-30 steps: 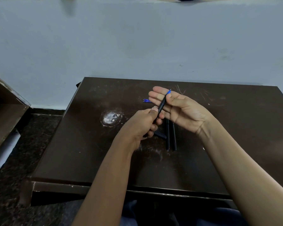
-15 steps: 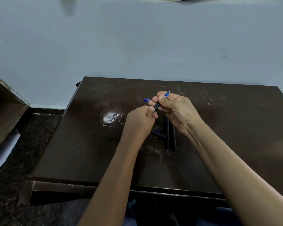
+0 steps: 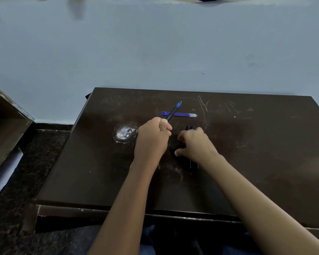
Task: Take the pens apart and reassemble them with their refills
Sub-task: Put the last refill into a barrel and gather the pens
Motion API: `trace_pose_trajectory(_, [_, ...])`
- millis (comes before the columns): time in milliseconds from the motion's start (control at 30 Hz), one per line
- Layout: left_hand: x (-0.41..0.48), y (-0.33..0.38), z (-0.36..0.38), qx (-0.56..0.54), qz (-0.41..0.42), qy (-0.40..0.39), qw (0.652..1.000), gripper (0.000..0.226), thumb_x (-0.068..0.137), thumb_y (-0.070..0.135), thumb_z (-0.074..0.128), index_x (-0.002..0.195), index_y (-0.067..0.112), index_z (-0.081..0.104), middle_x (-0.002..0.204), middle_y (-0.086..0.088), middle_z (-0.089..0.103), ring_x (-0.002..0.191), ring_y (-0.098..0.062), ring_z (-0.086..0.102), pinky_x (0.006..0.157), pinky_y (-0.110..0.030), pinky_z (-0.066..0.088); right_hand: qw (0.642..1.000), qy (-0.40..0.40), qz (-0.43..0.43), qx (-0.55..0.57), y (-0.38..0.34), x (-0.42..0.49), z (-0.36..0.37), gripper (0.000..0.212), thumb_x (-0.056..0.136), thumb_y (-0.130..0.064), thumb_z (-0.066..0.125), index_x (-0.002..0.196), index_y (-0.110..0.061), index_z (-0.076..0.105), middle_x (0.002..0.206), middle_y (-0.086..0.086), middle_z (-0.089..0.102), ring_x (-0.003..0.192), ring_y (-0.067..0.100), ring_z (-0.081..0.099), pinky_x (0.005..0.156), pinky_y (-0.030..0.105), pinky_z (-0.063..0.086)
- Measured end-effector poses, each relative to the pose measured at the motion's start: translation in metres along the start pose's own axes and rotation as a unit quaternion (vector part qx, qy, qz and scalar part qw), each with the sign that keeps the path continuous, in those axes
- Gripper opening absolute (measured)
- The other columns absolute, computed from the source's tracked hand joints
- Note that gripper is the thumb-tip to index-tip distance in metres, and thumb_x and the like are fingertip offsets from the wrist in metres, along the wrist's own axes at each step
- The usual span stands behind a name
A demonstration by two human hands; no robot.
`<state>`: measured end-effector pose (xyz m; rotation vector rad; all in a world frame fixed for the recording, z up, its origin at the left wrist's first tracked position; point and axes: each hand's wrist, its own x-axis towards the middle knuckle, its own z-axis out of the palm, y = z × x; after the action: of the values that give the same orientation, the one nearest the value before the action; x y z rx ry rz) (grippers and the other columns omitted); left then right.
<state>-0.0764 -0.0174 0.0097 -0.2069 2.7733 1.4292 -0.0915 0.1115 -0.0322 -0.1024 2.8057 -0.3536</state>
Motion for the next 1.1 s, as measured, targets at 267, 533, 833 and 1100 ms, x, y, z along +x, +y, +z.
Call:
trace_pose_trajectory(267, [-0.001,-0.005,-0.002,0.028,-0.026,-0.014,0.999,0.027,0.098,0.016,0.039,0.084,0.020,0.062,0.081,0.007,0.064,0.070,-0.003,0.054,0.060,-0.017,0.039,0.998,-0.022,-0.045,-0.027,-0.003,0.003,0.017,0.027,0.090,-0.025,0.062,0.112,-0.012,0.059,0.112,0.010,0.062,0.111,0.026,0.050,0.090,0.036,0.048])
trace_pose_trajectory(533, [-0.002,-0.009,-0.004,0.034,-0.062,0.011,0.997,0.023,0.094,0.021,0.048,0.075,0.031,0.058,0.091,0.003,0.070,0.090,-0.020,0.064,0.090,-0.051,0.049,0.933,0.152,0.009,0.326,0.018,0.011,-0.014,0.013,0.082,-0.015,0.070,0.093,-0.015,0.063,0.084,0.001,0.062,0.072,0.013,0.057,0.070,0.022,0.050])
trace_pose_trajectory(833, [-0.002,-0.008,-0.004,0.036,-0.062,0.003,0.997,0.017,0.094,0.022,0.052,0.081,0.028,0.061,0.090,0.007,0.069,0.092,-0.018,0.064,0.093,-0.051,0.048,0.918,0.245,-0.024,0.310,0.027,0.007,-0.042,0.015,0.080,-0.011,0.072,0.092,-0.020,0.072,0.095,-0.002,0.066,0.084,0.009,0.060,0.068,0.006,0.039])
trace_pose_trajectory(1100, [-0.002,-0.008,-0.004,0.045,-0.045,-0.026,0.998,0.018,0.095,0.022,0.051,0.082,0.028,0.063,0.087,0.005,0.069,0.080,-0.013,0.061,0.081,-0.038,0.051,0.919,0.217,-0.123,0.306,0.019,0.003,-0.041,0.022,0.078,-0.001,0.072,0.093,-0.016,0.075,0.096,-0.001,0.062,0.089,0.013,0.062,0.086,0.023,0.051])
